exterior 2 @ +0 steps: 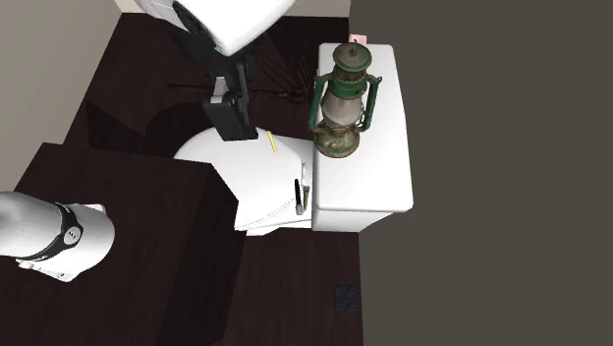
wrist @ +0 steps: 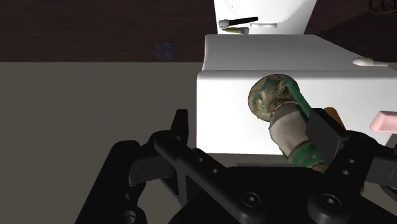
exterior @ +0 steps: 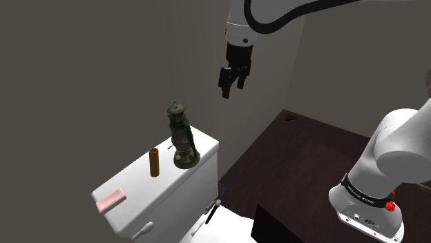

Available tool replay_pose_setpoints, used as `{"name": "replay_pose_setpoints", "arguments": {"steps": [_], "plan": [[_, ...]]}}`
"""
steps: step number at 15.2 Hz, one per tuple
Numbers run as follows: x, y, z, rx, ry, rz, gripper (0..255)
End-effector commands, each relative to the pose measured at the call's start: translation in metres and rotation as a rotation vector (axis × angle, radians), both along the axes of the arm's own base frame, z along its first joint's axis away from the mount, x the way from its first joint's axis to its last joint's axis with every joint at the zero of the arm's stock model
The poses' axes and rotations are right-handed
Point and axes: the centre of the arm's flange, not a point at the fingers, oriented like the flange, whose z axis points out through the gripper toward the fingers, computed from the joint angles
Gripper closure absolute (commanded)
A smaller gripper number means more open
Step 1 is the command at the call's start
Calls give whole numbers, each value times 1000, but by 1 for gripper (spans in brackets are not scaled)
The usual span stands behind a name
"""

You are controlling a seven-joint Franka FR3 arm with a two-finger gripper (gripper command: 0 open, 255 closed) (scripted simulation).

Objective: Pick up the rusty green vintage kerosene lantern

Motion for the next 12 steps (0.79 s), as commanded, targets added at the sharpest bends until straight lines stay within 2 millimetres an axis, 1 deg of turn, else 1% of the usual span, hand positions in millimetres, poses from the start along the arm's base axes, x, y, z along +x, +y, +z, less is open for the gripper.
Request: {"name": "replay_pose_setpoints", "arguments": {"steps": [1,12], "plan": [[17,22,-6,-1,-2,2,0],[97,141,-32,-12,-14,18,0]]}}
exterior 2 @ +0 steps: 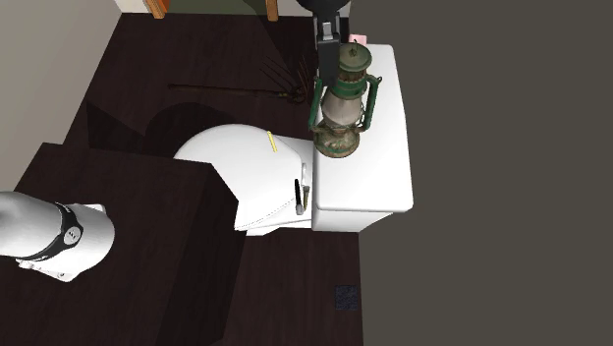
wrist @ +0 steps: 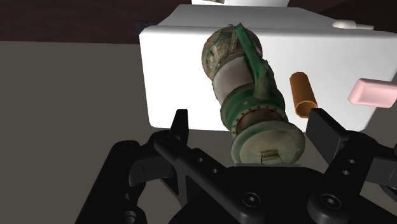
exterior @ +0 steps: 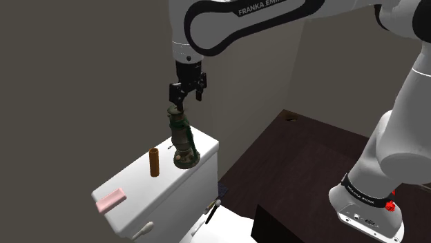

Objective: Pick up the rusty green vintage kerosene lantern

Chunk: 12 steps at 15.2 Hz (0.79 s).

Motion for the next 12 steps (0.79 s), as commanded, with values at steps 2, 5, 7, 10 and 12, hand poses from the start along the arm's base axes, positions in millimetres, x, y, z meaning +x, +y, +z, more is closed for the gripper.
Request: {"name": "replay_pose_setpoints", "arguments": {"steps": [2,5,7,10,12], "plan": [[22,32,-6,-2,-3,2,0],[22,32,-22,-2,-3,2,0],[22,32,-33,-2,-3,2,0],[22,32,-46,-2,-3,2,0],[22,32,-46,-2,-3,2,255]]}}
